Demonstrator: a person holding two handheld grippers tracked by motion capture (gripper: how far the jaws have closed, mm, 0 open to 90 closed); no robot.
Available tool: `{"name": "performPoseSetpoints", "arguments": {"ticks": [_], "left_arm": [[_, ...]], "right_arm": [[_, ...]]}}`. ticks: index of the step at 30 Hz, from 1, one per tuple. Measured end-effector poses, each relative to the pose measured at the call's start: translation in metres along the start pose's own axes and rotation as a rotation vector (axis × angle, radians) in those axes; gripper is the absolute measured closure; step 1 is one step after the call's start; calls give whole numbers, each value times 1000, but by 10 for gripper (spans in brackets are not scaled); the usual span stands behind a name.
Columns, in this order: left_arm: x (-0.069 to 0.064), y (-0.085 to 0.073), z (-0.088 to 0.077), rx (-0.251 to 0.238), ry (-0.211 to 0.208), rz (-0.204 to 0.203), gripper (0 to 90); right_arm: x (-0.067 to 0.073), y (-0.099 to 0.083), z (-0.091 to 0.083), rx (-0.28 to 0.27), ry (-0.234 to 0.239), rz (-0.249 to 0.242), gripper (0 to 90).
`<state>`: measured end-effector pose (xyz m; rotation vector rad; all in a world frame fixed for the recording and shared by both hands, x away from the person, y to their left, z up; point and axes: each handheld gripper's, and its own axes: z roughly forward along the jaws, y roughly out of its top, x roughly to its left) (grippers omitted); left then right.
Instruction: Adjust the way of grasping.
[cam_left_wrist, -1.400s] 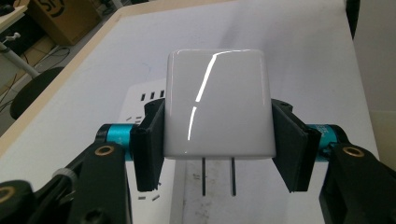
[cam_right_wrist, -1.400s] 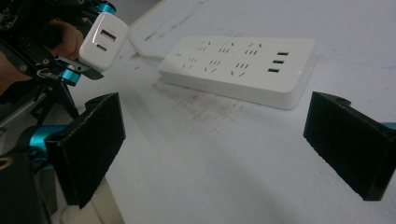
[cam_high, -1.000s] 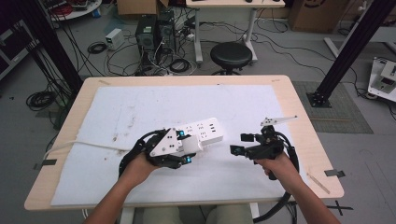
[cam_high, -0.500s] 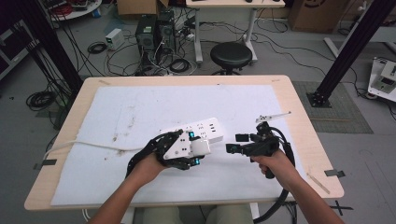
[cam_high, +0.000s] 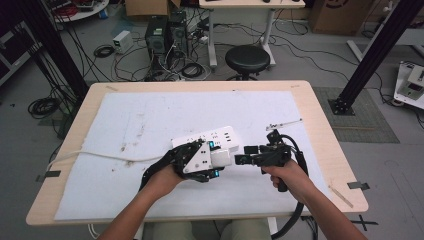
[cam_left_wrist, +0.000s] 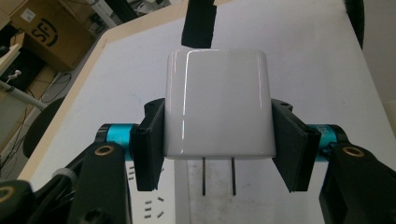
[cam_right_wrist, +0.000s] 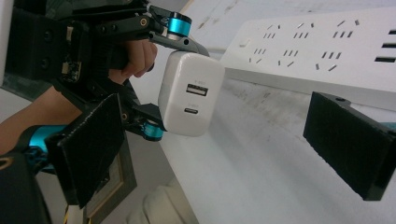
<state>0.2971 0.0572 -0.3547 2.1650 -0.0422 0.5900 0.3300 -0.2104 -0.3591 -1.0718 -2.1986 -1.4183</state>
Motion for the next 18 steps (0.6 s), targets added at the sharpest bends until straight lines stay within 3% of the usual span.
{"name": "performPoseSetpoints", "arguments": {"ticks": [11,18], "left_arm": [[-2,10,9,-6,-6,36,426],[-2,13,11,-8,-6,38,426]], "right_arm": [[-2,2,6,10,20,27,56],[-4,3,9,33,25,49,77]]}}
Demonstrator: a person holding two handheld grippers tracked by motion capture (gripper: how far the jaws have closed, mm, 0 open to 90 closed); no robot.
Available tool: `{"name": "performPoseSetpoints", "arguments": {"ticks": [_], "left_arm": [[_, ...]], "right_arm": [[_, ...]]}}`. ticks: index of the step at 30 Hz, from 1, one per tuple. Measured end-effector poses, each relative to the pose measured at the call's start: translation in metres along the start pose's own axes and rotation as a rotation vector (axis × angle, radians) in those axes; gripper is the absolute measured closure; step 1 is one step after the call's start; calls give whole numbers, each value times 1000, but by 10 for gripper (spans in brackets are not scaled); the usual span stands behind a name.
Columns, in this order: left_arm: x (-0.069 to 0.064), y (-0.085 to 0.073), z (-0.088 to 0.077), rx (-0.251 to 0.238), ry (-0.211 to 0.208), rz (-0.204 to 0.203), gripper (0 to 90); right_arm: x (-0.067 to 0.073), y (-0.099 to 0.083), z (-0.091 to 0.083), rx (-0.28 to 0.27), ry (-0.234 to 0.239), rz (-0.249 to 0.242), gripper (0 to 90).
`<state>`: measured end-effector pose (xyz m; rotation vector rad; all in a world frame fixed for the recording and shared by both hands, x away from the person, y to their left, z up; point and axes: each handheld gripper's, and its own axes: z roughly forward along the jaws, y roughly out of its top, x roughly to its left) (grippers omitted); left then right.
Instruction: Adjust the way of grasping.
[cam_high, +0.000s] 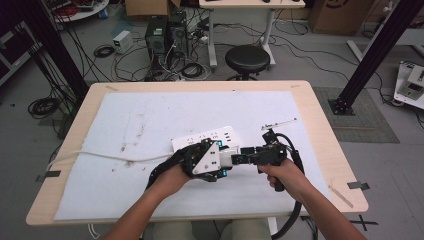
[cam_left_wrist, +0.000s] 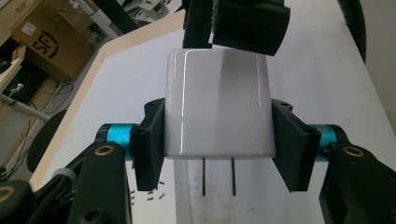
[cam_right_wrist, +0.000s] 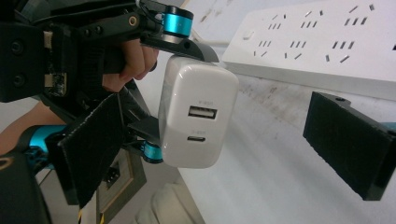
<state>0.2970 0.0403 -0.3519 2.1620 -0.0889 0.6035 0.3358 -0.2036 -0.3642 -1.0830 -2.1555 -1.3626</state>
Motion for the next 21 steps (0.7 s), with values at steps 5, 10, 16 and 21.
{"name": "performPoseSetpoints", "arguments": {"ticks": [5,10,16,21], "left_arm": [[-1,1,1,0,1,3,425],[-1,1,2,-2,-2,6,425],[-2,2,2,-5,0,12,425],[-3,3,3,-7,-7,17,425]], "right_arm": [[-1,1,0,-13,18,8,223],[-2,1,3,3,19,15,237],[-3,2,3,14,42,29,313],[-3,2,4,20,59,30,374]]}}
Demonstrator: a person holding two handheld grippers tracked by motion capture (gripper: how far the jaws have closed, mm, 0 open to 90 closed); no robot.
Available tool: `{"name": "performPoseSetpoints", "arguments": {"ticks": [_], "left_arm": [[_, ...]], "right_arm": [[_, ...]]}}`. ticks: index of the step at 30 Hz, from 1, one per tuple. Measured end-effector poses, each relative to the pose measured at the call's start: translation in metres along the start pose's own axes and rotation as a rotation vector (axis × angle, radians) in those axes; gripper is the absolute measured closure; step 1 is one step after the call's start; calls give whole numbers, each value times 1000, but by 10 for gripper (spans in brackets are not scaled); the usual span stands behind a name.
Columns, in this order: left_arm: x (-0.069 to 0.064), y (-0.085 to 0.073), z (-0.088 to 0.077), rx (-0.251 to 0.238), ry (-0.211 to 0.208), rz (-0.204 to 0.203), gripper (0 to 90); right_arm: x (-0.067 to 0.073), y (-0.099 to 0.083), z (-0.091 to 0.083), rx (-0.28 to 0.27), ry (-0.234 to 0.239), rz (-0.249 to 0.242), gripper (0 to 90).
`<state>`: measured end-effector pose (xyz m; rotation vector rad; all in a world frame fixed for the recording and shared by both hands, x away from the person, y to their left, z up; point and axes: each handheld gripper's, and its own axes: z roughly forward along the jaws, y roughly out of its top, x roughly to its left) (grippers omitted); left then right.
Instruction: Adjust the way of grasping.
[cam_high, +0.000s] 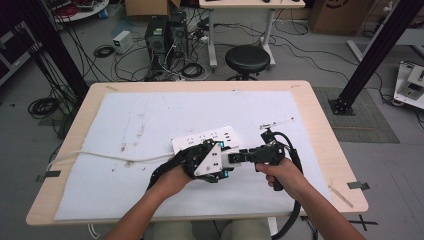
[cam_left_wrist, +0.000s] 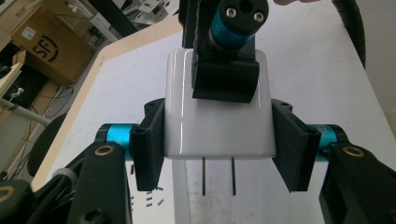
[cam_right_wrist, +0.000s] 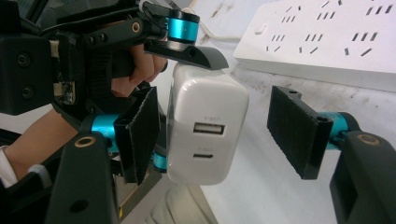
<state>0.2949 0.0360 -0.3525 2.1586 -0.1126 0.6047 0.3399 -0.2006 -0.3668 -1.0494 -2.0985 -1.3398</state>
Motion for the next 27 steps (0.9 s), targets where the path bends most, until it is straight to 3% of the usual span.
{"name": "performPoseSetpoints", "arguments": {"ticks": [9,11,14,17,22,24,27], "left_arm": [[-2,1,2,-4,-5,6,425],[-2,2,3,-2,-1,16,425],[-3,2,3,0,-1,20,425],[-4,2,4,3,8,21,425],[-4,2,5,14,18,26,424],[-3,1,6,12,16,14,422],[1,-2,5,6,0,-37,390]], "right_arm": [[0,0,-1,1,19,5,494],[-1,0,-1,12,40,14,562],[-1,0,0,13,45,10,575],[-2,0,-1,17,53,49,613],[-3,0,-1,11,53,64,630],[-2,0,-1,2,50,78,633],[-2,0,-2,-2,13,44,636]]}}
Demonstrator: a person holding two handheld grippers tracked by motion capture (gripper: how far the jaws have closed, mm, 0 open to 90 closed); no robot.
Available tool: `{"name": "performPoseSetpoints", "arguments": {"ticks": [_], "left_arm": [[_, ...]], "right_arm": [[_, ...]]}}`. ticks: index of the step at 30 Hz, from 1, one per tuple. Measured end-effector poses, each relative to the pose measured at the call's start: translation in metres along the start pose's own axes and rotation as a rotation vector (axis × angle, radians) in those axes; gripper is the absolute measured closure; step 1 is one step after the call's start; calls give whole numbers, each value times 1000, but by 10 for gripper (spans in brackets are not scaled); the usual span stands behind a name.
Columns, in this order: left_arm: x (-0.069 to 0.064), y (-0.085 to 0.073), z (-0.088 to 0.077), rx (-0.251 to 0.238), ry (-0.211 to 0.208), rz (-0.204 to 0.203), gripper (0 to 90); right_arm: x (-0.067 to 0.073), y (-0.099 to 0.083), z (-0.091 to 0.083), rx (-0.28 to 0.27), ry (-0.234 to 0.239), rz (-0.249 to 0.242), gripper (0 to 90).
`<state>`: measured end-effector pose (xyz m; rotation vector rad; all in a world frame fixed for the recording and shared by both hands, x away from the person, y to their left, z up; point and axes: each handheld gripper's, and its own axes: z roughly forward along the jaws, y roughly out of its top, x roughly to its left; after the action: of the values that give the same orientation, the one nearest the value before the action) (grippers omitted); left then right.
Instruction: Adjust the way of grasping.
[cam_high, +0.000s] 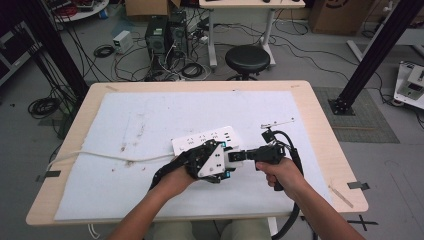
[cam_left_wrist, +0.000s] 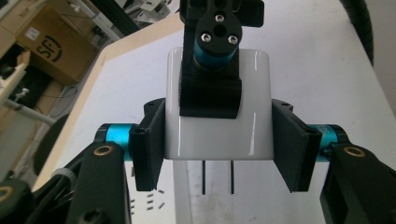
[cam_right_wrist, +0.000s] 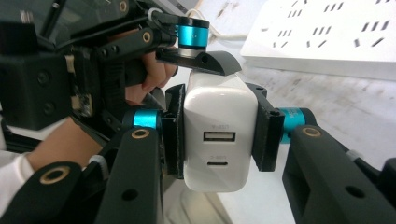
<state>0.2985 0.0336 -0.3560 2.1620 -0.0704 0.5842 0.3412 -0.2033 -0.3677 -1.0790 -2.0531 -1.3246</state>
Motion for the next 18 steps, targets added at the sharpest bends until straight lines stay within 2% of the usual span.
{"name": "performPoseSetpoints", "arguments": {"ticks": [2,6,7,8,9,11,12,14,15,18], "left_arm": [[4,-5,-3,-11,-12,-70,305],[13,-20,-11,-58,-23,-197,257],[15,-24,-14,-73,-25,-224,256],[15,-24,-14,-73,-25,-224,254],[18,-33,-22,-101,-24,-283,249],[21,-40,-28,-118,-22,-319,249],[21,-40,-28,-118,-22,-319,249],[24,-48,-37,-140,-5,-368,249],[25,-51,-41,-147,2,-379,249],[29,-60,-52,-169,27,-426,249]], "right_arm": [[-2,-1,-3,-11,-28,-12,637],[-7,-1,-13,-31,-54,-23,637],[-7,-1,-15,-32,-58,-35,637],[-7,-1,-15,-32,-58,-35,637],[-5,-1,-18,-18,-125,-84,637],[-4,-1,-19,-7,-170,-105,637],[-4,-1,-19,-7,-170,-105,637],[-3,-1,-20,0,-235,-150,638],[-2,0,-22,6,-256,-172,637],[0,1,-25,32,-280,-205,638]]}}
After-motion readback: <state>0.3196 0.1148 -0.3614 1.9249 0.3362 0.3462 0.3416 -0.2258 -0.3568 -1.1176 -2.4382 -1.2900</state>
